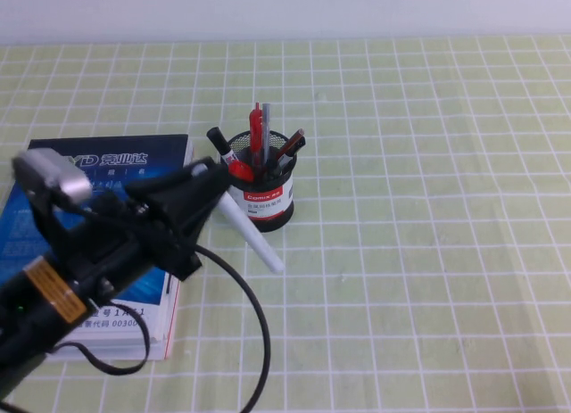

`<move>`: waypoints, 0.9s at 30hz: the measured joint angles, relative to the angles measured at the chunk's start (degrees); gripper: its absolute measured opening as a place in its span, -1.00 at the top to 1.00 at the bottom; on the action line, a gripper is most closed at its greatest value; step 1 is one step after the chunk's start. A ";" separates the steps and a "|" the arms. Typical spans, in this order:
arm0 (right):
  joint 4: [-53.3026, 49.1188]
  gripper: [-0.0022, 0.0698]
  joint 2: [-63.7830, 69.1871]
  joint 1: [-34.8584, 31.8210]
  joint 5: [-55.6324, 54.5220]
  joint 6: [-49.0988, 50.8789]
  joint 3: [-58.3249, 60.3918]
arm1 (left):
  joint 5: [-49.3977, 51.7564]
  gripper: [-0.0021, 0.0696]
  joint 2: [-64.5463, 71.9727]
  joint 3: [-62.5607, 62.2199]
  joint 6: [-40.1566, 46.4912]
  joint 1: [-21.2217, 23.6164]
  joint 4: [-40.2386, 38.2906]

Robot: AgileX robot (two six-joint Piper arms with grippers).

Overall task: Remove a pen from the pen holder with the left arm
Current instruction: Place the pen on the table

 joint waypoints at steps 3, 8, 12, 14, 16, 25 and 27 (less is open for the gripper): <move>0.00 0.98 0.00 0.00 0.00 0.00 0.00 | -0.09 0.66 4.73 0.00 0.97 -1.59 0.59; 0.00 0.98 0.00 0.00 0.00 0.00 0.00 | -0.09 0.66 12.26 -0.88 4.09 -3.32 0.87; 0.00 0.98 0.00 0.00 0.00 0.00 0.00 | -0.09 0.66 17.91 -3.59 4.10 -3.33 1.24; 0.00 0.98 0.00 0.00 0.00 0.00 0.00 | -0.09 0.66 19.78 -4.74 3.54 -3.33 1.24; 0.00 0.98 0.00 0.00 0.00 0.00 0.00 | -0.09 0.66 20.48 -5.80 2.91 -3.33 1.79; 0.00 0.98 0.00 0.00 0.00 0.00 0.00 | 1.30 0.04 20.53 -7.37 -1.24 -3.33 3.77; 0.00 0.98 0.00 0.00 0.00 0.00 0.00 | 1.54 -0.01 20.53 -7.37 -0.59 -3.33 3.66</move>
